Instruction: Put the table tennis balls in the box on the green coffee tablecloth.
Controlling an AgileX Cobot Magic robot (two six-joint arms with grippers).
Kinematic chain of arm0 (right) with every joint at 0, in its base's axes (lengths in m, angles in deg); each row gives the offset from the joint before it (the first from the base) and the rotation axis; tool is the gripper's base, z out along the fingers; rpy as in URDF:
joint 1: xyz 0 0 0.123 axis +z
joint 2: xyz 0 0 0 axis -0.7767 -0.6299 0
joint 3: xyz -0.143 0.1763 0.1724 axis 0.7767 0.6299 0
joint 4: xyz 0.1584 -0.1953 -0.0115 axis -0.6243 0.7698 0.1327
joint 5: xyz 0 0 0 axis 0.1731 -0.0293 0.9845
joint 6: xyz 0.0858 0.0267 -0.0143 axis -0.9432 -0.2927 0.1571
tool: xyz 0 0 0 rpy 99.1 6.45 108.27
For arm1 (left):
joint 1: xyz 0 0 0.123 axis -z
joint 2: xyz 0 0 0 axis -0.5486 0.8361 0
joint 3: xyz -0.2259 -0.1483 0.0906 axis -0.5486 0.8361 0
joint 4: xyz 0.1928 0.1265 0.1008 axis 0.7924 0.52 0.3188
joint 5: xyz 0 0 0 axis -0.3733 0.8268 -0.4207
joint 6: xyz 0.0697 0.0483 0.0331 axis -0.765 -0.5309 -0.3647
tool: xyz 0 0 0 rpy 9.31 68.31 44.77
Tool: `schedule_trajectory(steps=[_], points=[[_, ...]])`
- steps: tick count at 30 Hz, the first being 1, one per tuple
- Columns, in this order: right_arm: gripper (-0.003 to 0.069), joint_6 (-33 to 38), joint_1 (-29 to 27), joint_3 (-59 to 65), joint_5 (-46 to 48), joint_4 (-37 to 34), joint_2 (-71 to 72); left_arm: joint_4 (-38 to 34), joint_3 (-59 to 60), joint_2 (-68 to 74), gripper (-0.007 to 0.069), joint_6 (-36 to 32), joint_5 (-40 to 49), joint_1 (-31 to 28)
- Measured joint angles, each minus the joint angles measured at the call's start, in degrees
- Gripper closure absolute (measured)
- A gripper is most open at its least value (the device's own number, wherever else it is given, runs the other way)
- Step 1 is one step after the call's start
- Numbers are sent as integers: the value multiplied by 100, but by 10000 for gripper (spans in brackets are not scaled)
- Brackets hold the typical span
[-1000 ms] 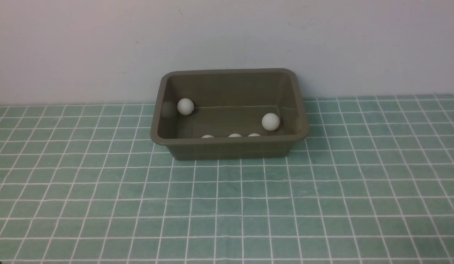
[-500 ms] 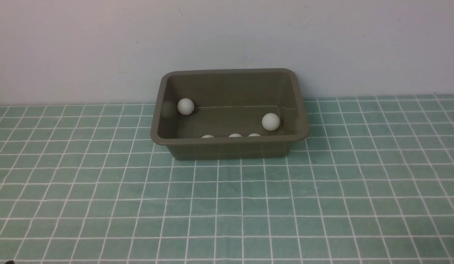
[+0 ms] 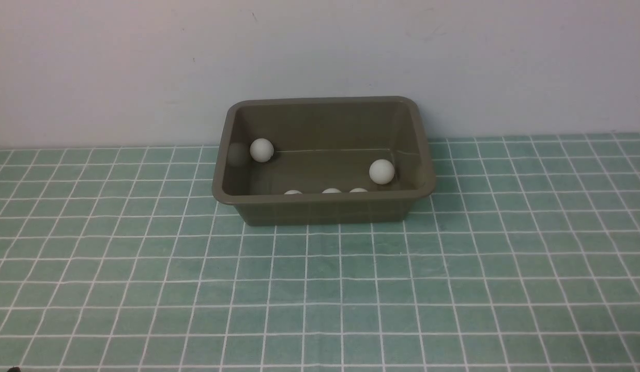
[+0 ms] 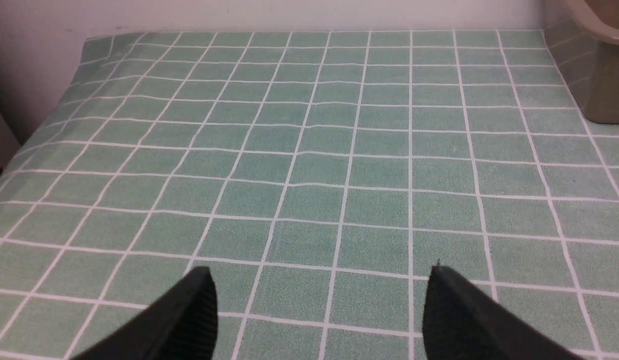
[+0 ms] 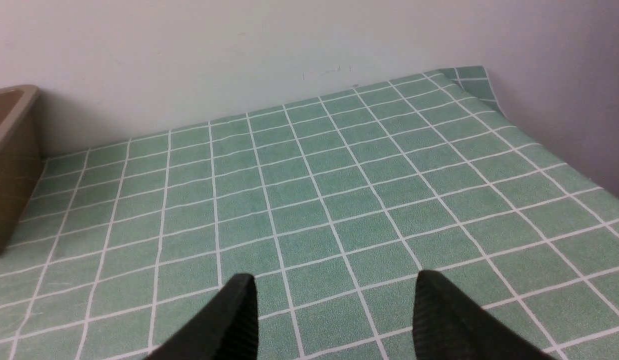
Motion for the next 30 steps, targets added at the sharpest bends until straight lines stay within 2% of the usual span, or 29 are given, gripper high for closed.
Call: schedule_trajectory(steps=[18,26,30], points=[[274,0,7,0,0,0,0,0,0,0,125,0,0,0],[274,0,459,0,0,0,0,0,0,0,125,0,0,58],[274,-1,508,0,0,0,0,0,0,0,125,0,0,58]])
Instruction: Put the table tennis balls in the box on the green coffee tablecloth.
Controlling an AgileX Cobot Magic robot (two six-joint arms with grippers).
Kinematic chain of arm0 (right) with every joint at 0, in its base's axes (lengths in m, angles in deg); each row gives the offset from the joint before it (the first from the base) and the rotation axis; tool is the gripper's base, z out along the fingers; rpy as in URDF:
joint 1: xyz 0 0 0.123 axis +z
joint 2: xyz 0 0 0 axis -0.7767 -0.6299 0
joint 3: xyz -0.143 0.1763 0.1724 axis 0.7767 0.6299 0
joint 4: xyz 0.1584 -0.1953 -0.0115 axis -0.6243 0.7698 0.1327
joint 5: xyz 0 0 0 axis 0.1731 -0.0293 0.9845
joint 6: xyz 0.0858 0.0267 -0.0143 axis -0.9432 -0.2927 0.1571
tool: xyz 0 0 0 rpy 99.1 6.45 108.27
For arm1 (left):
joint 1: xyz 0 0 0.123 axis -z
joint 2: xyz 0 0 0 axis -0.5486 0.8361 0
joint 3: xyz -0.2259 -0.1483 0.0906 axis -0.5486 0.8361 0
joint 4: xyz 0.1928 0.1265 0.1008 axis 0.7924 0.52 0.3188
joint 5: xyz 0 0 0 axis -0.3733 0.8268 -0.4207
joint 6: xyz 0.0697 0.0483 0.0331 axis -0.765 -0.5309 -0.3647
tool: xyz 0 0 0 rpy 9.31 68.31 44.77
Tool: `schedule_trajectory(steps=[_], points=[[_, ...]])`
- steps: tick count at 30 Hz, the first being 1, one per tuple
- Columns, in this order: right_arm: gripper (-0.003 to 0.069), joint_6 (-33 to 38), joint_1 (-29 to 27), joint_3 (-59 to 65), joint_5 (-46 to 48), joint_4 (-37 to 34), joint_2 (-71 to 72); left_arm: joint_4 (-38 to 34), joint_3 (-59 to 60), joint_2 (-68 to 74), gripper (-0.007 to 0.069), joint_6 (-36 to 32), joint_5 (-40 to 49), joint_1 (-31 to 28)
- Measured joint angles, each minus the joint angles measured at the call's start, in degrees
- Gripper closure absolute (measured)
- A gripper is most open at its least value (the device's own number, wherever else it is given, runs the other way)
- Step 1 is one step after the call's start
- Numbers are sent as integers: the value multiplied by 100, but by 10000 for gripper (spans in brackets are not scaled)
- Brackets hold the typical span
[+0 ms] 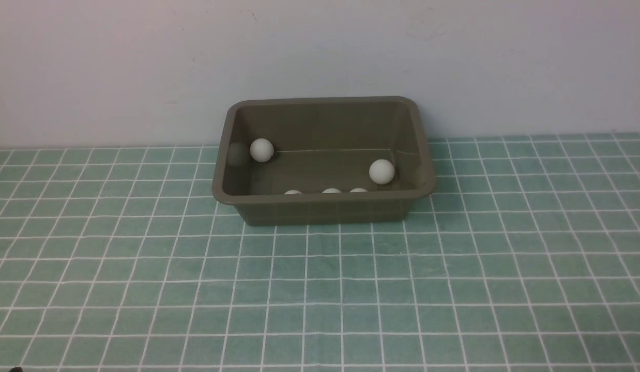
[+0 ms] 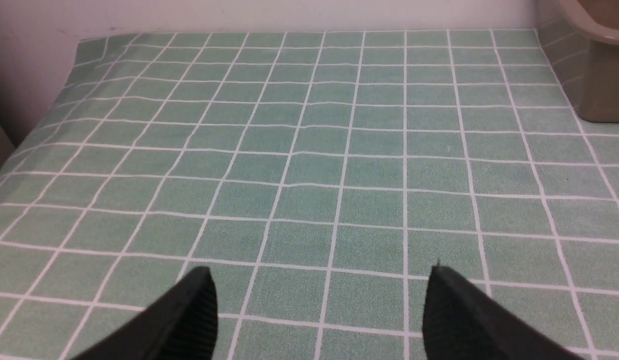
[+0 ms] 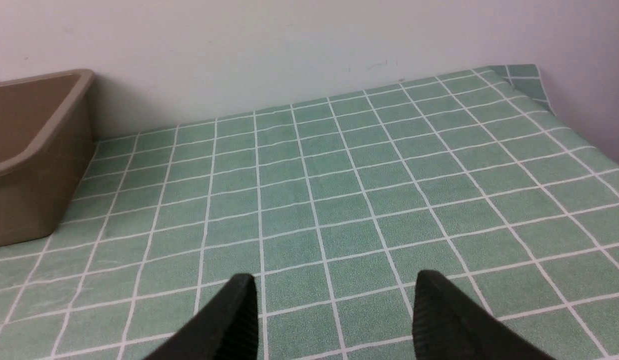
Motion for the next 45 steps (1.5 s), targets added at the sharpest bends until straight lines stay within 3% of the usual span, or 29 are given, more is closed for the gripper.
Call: schedule_trajectory(steps=[16,23,30,45], points=[[274,-11,18,0,0,0,-5,0,0,0,125,5,0,0],[274,-11,235,0,0,0,-5,0,0,0,125,5,0,0],[274,2,839,2,-11,176,-5,0,0,0,125,5,0,0],[274,-14,862,7,-4,489,-5,0,0,0,125,5,0,0]])
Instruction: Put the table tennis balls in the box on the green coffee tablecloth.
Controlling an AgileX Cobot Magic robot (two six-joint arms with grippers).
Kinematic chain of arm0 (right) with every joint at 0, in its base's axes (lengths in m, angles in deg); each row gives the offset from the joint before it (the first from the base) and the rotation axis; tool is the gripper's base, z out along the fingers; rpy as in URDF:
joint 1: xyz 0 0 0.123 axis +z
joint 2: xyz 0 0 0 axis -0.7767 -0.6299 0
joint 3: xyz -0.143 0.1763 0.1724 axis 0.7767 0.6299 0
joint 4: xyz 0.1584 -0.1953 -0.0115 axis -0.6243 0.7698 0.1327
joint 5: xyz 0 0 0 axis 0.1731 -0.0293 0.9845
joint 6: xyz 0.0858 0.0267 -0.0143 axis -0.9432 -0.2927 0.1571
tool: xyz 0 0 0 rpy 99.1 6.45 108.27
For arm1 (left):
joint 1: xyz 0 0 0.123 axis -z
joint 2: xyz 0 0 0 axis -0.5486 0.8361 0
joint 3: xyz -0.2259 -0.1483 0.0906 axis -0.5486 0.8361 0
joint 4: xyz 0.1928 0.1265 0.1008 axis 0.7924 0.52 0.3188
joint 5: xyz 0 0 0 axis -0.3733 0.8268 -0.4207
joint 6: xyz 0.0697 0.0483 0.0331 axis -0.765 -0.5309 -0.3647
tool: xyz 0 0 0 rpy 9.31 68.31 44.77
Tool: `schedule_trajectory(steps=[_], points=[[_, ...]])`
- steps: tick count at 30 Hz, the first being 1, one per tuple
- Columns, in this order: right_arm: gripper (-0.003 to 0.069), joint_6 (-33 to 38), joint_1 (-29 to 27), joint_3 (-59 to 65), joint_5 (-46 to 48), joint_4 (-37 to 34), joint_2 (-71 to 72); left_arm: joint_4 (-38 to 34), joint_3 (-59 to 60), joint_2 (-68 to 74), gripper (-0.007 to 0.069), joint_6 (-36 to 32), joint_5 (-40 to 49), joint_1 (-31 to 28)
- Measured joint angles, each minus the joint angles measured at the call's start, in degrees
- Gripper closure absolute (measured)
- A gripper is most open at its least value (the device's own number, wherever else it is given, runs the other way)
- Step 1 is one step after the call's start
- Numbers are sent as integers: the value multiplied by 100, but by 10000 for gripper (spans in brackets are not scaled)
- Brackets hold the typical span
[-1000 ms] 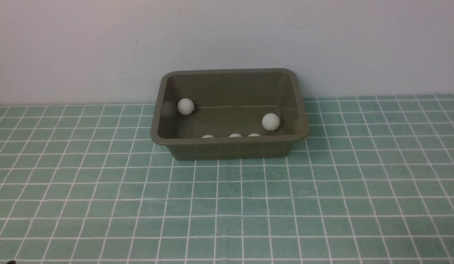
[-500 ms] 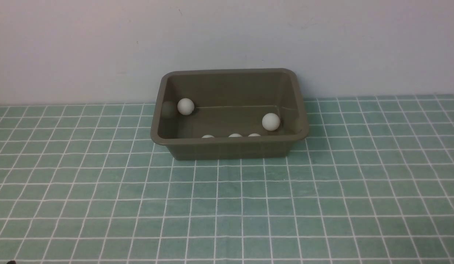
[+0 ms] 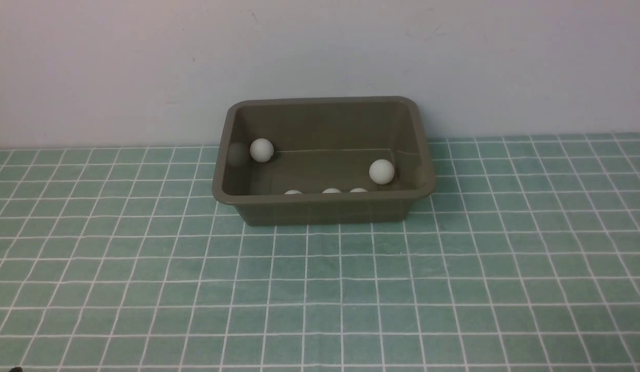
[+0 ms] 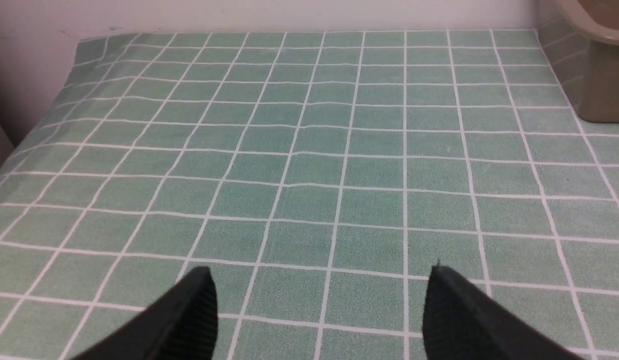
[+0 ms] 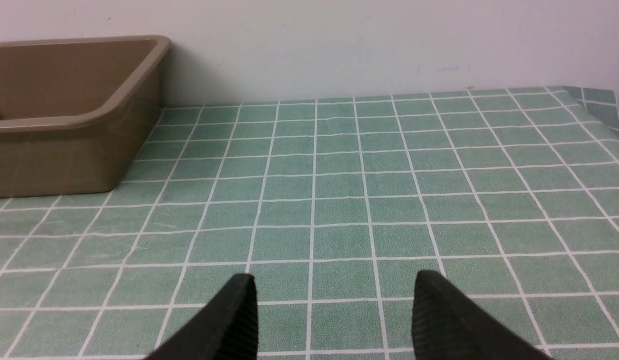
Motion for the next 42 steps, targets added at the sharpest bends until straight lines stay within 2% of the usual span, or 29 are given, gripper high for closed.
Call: schedule_trajectory(steps=[42], points=[[274,0,0,0,0,6,0,0,0,0,125,0,0,268]])
